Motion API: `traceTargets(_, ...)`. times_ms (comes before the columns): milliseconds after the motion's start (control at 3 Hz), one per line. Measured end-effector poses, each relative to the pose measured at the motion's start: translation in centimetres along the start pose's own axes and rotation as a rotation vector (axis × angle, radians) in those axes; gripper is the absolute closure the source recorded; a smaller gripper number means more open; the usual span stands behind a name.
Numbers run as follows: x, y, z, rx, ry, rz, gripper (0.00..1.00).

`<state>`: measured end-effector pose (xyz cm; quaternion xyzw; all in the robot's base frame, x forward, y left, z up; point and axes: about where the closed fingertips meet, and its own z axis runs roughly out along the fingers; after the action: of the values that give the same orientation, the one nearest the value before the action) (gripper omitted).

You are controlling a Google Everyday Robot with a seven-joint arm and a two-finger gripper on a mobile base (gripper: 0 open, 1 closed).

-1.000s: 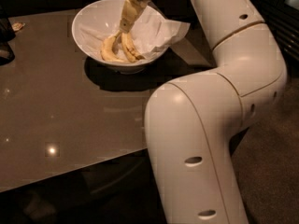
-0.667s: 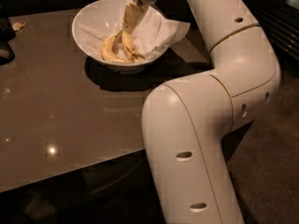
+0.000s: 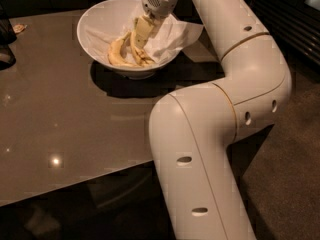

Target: Pick banana from white bowl

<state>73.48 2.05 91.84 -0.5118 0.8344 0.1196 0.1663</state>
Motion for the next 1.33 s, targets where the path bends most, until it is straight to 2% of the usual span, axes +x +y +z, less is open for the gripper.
traceTargets(667, 0.9, -0.9, 2.1, 0.013, 0.068, 0.059, 0.39)
traceTargets(1333, 1.4, -1.3, 4.7, 0.017, 0.142, 0.093, 0.4)
